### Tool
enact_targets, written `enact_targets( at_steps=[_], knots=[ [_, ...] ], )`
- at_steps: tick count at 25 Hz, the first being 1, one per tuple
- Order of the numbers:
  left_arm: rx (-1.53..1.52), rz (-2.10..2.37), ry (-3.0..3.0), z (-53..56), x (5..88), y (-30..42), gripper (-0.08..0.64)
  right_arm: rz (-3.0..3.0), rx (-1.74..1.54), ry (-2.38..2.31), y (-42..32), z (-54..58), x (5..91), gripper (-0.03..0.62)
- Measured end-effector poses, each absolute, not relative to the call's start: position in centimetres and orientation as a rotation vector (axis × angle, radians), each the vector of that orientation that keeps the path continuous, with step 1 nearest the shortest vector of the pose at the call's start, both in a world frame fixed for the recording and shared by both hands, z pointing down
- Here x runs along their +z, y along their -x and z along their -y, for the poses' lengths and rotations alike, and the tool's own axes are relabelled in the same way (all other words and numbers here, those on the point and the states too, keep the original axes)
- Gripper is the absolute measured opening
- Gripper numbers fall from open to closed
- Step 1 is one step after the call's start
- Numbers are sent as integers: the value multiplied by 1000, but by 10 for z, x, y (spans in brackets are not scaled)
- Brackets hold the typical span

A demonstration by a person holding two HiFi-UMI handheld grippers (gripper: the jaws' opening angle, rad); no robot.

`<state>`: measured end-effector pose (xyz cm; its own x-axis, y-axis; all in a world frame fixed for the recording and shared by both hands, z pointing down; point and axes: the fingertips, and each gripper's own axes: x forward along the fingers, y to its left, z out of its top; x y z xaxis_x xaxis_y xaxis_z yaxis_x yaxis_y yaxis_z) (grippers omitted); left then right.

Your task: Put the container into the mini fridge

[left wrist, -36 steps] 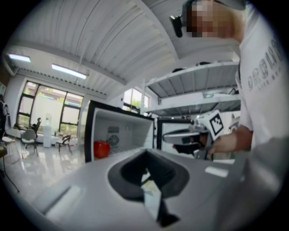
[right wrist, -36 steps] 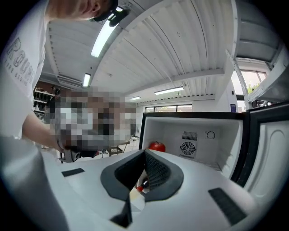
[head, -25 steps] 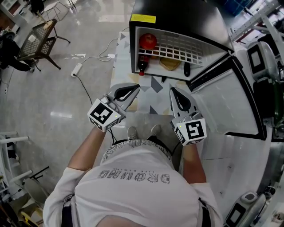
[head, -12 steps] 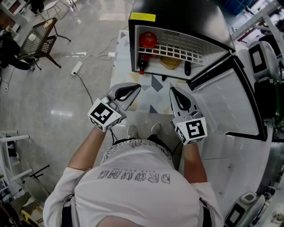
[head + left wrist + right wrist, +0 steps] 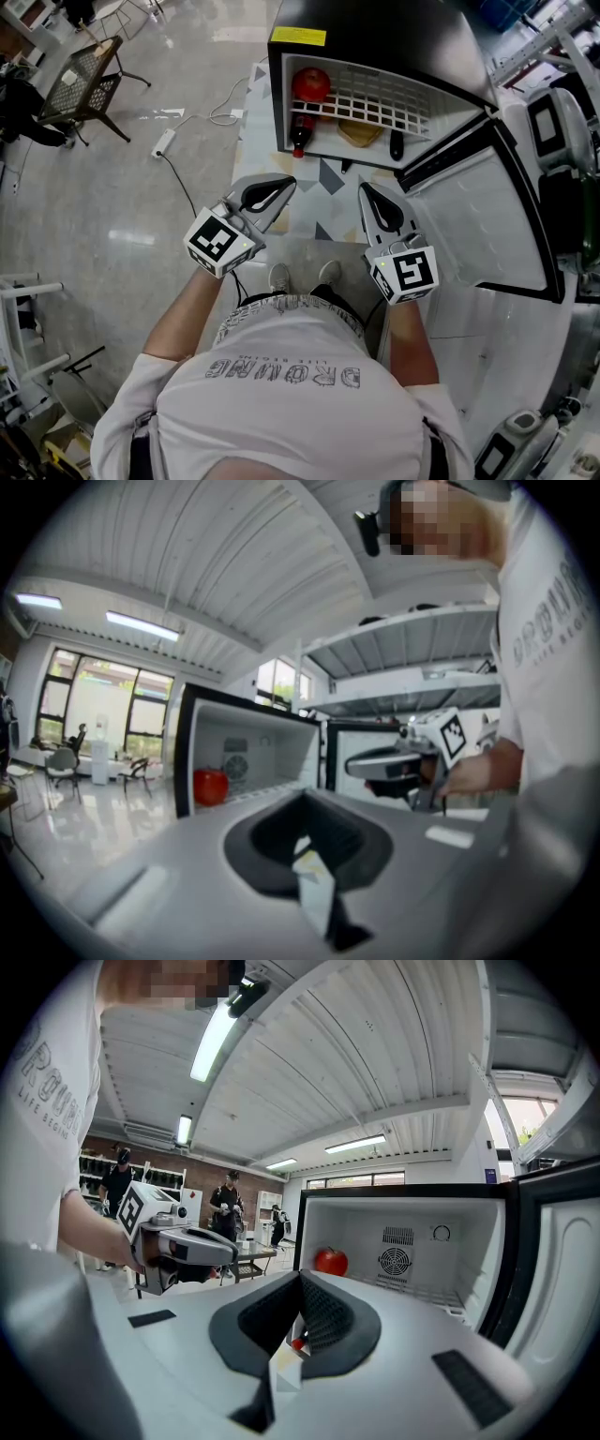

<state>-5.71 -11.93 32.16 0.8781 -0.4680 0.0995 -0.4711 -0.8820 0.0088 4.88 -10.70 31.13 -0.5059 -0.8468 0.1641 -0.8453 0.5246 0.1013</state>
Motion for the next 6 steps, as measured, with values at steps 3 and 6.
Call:
enact_targets(
  at_steps=[3, 6],
  knots=[
    [152, 755, -3012, 121, 323, 54, 8, 2572, -10, -1438, -51, 109, 313, 2],
    [155, 755, -3013, 124, 324, 52, 8, 2574, -9, -1436, -54, 113, 314, 2]
  ],
)
